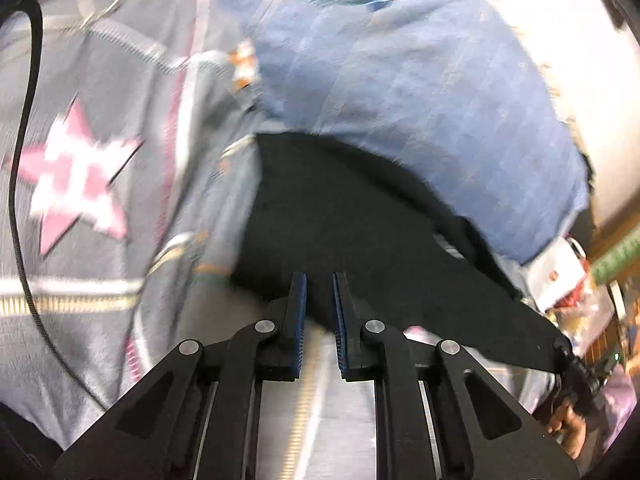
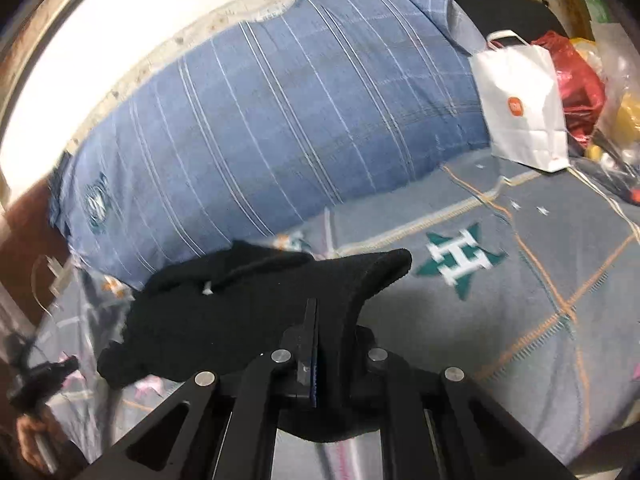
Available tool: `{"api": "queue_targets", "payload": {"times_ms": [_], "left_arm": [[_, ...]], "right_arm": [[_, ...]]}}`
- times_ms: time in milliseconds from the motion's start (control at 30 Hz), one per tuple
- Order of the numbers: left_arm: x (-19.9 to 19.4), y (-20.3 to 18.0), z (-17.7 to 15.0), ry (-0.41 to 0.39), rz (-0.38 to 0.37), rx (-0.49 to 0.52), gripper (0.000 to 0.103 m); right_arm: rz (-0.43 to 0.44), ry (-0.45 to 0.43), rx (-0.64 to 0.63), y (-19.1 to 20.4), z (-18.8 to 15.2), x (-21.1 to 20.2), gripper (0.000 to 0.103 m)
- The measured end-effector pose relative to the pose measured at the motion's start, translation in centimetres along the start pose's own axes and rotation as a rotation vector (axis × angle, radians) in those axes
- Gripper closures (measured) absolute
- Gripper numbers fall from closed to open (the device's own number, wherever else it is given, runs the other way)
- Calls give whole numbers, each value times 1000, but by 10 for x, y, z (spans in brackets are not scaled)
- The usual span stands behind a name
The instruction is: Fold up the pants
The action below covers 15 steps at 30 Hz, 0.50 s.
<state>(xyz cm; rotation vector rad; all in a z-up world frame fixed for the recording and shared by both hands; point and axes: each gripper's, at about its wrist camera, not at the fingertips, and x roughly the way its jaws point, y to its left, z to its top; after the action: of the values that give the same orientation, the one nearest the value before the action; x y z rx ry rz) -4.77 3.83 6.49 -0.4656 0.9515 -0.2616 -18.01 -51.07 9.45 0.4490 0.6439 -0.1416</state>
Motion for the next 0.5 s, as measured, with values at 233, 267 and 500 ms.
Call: {"api": "queue_targets", "payload": {"times_ms": [233, 267, 500], "left_arm": [[9, -3, -22, 39, -42, -31, 81], [14, -3, -26, 48, -38, -44, 62], [35, -8, -35, 1, 23, -100, 33]], "right_arm": [[-25, 45, 28, -8, -4, 29, 96], [-27, 44, 21, -6, -3, 30, 96], [-21, 55, 13, -11, -4, 34, 96]]}}
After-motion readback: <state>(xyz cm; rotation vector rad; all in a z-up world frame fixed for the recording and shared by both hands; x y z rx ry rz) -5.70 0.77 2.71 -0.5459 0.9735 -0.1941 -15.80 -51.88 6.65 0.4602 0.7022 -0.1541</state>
